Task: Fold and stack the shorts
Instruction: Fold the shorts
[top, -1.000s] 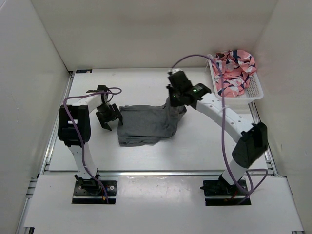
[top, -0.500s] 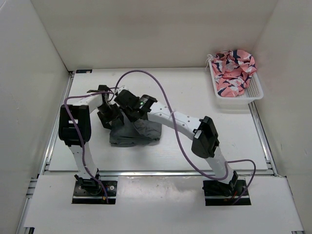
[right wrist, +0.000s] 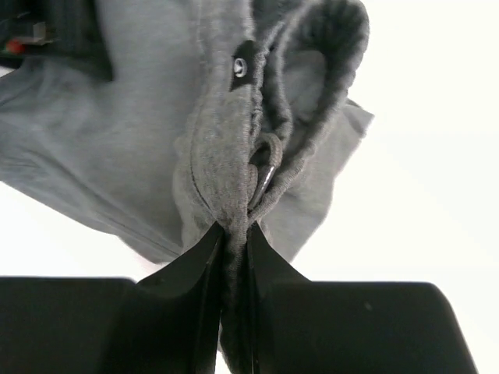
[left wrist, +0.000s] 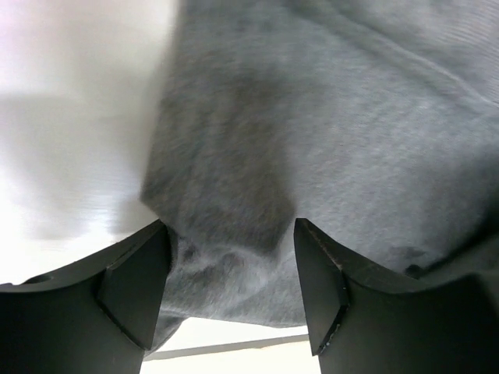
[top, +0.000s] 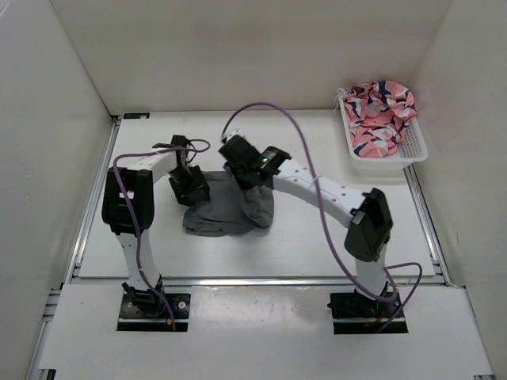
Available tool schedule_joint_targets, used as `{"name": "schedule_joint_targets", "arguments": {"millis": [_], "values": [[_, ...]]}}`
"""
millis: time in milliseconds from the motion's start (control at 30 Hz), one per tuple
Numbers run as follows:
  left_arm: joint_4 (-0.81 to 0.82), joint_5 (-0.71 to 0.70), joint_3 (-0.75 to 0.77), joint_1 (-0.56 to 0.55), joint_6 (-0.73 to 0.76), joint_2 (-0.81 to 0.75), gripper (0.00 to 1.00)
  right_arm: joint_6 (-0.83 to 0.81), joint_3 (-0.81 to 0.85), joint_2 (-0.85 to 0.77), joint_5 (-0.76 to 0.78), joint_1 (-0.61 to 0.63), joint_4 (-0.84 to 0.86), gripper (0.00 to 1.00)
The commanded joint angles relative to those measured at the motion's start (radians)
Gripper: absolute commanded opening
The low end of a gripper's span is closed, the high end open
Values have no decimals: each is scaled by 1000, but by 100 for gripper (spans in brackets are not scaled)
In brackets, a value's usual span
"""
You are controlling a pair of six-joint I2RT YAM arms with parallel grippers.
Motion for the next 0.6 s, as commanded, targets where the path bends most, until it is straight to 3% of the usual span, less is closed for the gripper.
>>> {"name": "schedule_joint_targets", "arguments": {"millis": [0, 300, 500, 567], "values": [[52, 26, 61, -77, -37, 37, 73, 13, -58, -151, 45, -58, 53, 0], [52, 61, 167, -200, -101, 84, 73, -91, -119, -205, 45, -144, 53, 0], [6, 3, 120, -133, -83, -48, 75, -100, -110, -187, 10, -144, 62, 0], [6, -12, 90, -114, -74, -84, 72, -109, -101, -177, 10, -144, 62, 0]]}}
